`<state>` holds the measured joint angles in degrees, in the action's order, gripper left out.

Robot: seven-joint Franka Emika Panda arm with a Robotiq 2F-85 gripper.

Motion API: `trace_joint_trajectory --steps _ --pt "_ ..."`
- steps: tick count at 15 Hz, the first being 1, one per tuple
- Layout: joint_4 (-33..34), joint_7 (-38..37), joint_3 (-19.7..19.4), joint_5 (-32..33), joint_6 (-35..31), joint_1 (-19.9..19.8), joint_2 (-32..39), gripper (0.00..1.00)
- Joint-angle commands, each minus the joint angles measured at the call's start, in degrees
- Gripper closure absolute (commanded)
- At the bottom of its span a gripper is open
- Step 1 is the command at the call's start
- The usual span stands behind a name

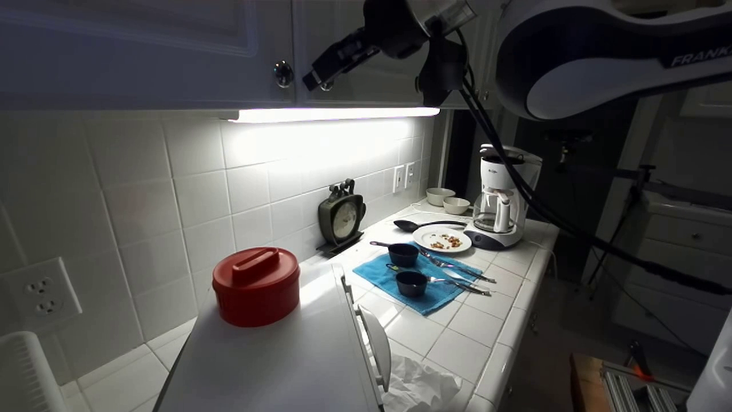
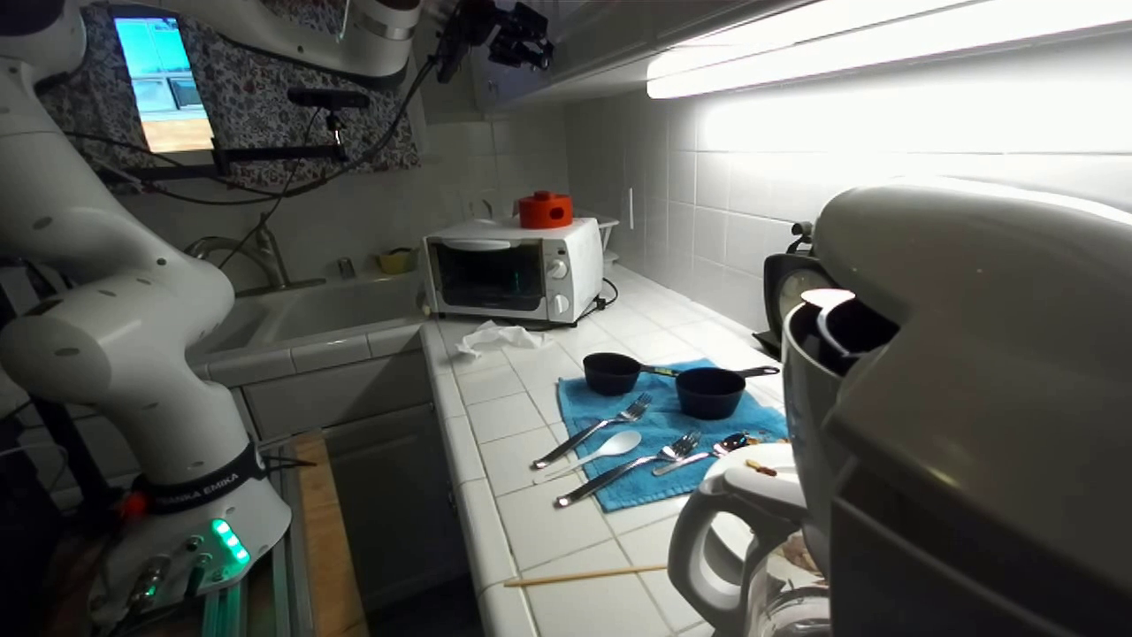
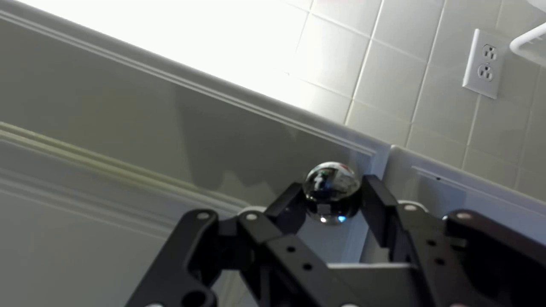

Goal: Open the right side of the top cabinet

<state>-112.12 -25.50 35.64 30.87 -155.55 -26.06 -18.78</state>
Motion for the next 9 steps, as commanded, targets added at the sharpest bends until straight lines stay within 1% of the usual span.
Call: trace_joint_trajectory --steps 1,3,4,6,9 --pt "1.16 0.65 0.67 0.72 0.98 -0.46 1.50 0.85" --pt "1.02 2.56 0.00 -0.90 1.43 0.79 1.58 0.86" --pt "1.01 1.96 -3.90 0.62 2.99 5.80 2.25 0.86" --pt "0.56 3.28 -6.74 -1.11 5.41 9.59 1.75 0.89" --pt "0.73 4.61 -11.52 -1.93 6.48 14.90 2.26 0.89"
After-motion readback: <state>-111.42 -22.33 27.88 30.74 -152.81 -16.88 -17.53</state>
